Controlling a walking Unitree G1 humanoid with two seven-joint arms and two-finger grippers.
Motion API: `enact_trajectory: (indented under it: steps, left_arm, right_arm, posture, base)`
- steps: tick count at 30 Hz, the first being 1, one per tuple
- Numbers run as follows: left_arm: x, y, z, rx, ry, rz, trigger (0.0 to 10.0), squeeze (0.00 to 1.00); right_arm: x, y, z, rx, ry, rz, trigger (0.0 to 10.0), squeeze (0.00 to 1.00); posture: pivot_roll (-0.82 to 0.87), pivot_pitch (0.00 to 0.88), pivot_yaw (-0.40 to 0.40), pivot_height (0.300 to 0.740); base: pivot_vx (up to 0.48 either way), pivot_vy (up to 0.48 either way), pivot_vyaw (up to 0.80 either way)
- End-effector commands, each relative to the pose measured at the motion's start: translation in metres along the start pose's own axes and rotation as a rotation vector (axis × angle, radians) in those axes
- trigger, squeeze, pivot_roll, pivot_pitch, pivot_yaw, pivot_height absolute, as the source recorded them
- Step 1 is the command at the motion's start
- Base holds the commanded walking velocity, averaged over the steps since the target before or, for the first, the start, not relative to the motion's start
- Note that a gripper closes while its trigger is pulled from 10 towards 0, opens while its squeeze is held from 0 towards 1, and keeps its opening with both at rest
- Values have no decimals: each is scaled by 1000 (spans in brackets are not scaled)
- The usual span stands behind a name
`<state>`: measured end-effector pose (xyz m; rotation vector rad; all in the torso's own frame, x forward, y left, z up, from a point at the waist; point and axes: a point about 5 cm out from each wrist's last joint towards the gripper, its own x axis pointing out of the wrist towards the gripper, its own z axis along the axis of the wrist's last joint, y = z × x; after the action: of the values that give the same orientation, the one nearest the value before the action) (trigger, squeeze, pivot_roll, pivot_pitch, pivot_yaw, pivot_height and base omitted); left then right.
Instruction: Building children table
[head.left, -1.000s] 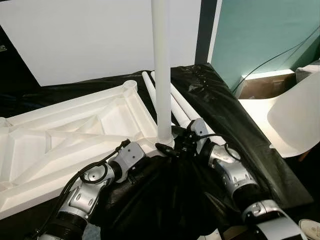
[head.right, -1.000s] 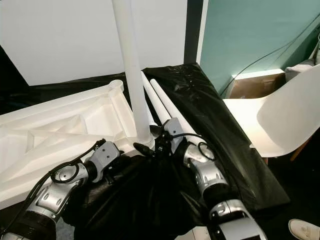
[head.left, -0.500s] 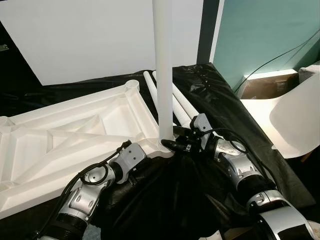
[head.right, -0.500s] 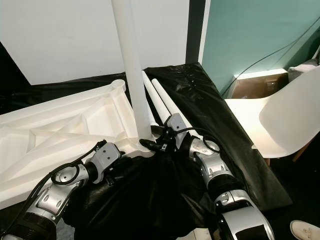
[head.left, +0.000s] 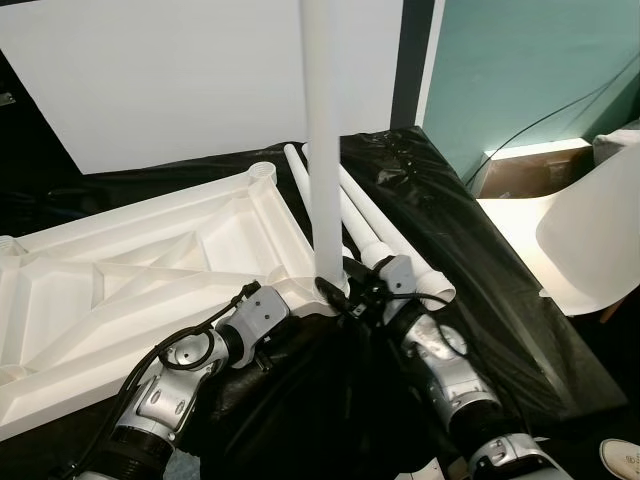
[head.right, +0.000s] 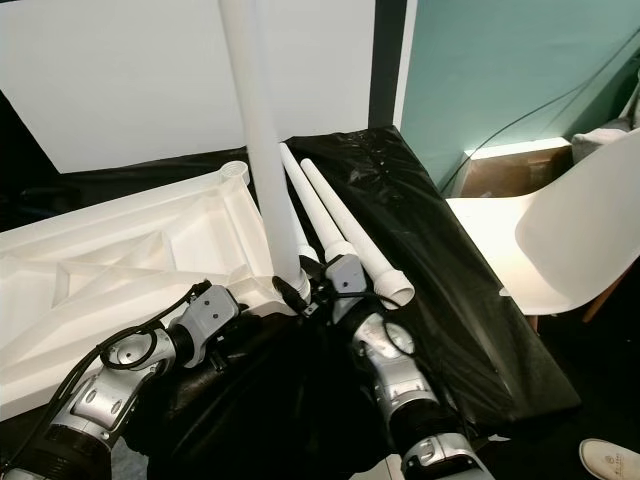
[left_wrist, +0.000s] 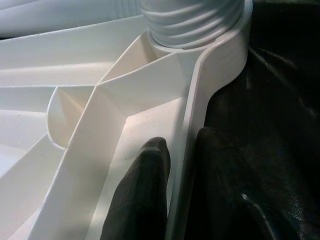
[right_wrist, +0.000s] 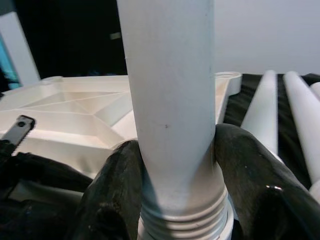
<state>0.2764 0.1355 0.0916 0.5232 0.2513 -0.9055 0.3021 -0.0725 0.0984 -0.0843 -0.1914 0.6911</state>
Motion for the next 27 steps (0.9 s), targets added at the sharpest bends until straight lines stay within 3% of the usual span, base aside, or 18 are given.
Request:
enact_trajectory:
  steps: [1,5,8,9,10,11,13,14,17,18,21,24,27]
  left_arm:
    - [3,-23,-19,-39,74,-120,10000,0]
    - [2,-24,-20,-40,76,-120,10000,0]
    - [2,-25,-21,-42,78,-121,10000,0]
    - [2,-25,-21,-42,79,-122,10000,0]
    - [2,-25,-21,-42,79,-122,10000,0]
    - [1,-25,-21,-41,79,-123,10000,0]
    - [2,-25,-21,-41,80,-123,10000,0]
    - [2,-25,-21,-40,79,-123,10000,0]
    - [2,-24,-21,-40,77,-122,10000,0]
    - [3,-24,-20,-40,76,-123,10000,0]
    - [3,-24,-20,-40,75,-124,10000,0]
    - [5,-26,-21,-42,75,-132,10000,0]
    - [5,-27,-21,-41,75,-136,10000,0]
  right_arm:
    - [-6,-11,-9,-8,65,-79,0,0]
    - [-3,-16,-11,26,77,-214,0,0]
    - [-3,-15,-12,34,88,-231,0,0]
    - [-3,-12,-13,34,91,-206,4392,0]
    - [-3,-12,-13,34,91,-206,4392,0]
    - [-2,-10,-13,29,94,-194,10000,0]
    - [-2,-9,-13,26,94,-178,10000,0]
    - [-1,-9,-12,41,84,-161,10000,1000]
    - [1,-9,-9,50,70,-124,10000,1000]
    - [4,-10,-5,49,57,-71,10000,0]
    - [8,-12,0,58,45,11,10000,0]
    - [21,-23,20,83,27,237,10000,0]
    - [24,-26,24,68,34,300,10000,0]
  posture:
    - [67,0,19,740]
    - [70,0,17,740]
    - [69,0,16,740]
    - [69,0,15,740]
    - [69,0,15,740]
    - [65,0,15,740]
    - [65,0,15,740]
    - [65,0,15,740]
    - [63,0,15,740]
    - [62,0,16,740]
    - [58,0,17,740]
    - [49,0,25,740]
    - [48,0,25,740]
  base:
    - [0,0,0]
    - [0,0,0]
    - [0,0,0]
    - [0,0,0]
    - [0,0,0]
    - [0,0,0]
    - [0,0,0]
    - [0,0,0]
    - [0,0,0]
    - [0,0,0]
    - [0,0,0]
    - [0,0,0]
    - [0,0,0]
